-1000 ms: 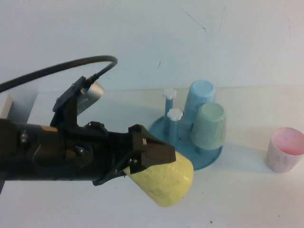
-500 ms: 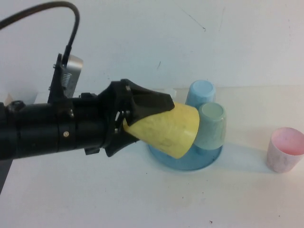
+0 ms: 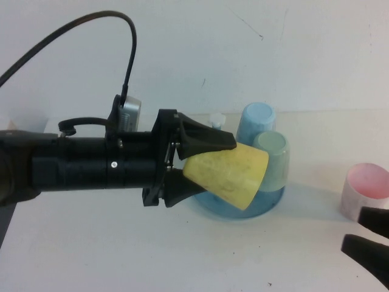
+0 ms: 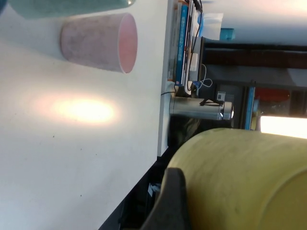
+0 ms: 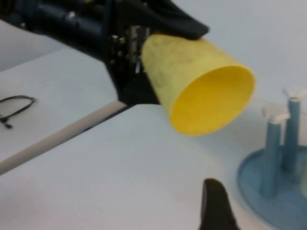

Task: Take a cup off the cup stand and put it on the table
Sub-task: Hand over the cup

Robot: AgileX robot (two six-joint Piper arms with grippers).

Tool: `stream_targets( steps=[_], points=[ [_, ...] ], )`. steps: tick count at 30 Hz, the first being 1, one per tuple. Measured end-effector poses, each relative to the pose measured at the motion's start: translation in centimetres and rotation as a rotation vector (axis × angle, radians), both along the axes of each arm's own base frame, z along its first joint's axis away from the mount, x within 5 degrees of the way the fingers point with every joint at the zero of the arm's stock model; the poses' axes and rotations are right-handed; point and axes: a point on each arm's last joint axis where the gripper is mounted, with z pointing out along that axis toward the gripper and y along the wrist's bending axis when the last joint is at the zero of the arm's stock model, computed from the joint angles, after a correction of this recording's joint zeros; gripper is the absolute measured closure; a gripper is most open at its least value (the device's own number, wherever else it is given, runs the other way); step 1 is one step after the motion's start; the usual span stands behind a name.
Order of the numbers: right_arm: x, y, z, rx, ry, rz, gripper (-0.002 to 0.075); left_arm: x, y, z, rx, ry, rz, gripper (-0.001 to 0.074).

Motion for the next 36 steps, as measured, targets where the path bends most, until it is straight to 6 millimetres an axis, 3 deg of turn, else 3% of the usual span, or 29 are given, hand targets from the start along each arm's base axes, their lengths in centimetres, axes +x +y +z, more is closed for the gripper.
stream_targets(
  steps=[7,11,16,26,36],
  points=[
    [5.1,1.8,0.8,0.083,0.107,0.254,0.0331,1.2,-0.4,2.9,-0.039,-0.118,-0.023,0.0153],
    [7.7,2.5,1.3,0.138,0.121,0.360,0.0331,1.3,-0.5,3.2,-0.044,-0.130,-0.027,0.0153],
    [10.2,2.7,1.5,0.147,0.132,0.373,0.0331,1.3,-0.5,3.2,-0.042,-0.130,-0.023,0.0153],
    [11.6,4.1,3.3,0.140,0.067,0.439,0.0331,1.5,-0.4,3.1,-0.025,-0.149,-0.004,0.0153],
    [12.7,4.7,3.9,0.178,0.121,0.453,0.0331,1.7,-0.3,3.1,0.022,-0.314,-0.024,0.0153]
  ],
)
